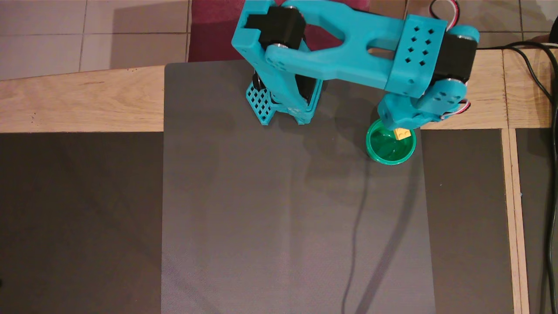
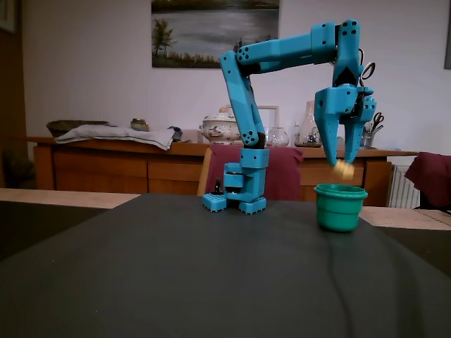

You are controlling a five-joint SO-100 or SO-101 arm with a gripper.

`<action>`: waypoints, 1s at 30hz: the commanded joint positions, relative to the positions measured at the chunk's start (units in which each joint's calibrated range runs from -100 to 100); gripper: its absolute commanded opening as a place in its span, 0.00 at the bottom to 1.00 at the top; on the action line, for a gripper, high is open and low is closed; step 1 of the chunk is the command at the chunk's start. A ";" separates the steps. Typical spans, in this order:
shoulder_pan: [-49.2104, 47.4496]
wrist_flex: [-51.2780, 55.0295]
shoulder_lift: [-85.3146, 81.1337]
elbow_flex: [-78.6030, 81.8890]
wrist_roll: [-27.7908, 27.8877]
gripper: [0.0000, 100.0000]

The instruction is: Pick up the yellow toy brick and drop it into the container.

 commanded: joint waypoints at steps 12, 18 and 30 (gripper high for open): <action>3.68 -0.75 -1.74 -4.47 -1.39 0.00; 21.40 0.14 -1.82 -22.16 -12.57 0.00; 54.90 0.40 -34.37 -26.40 -14.87 0.00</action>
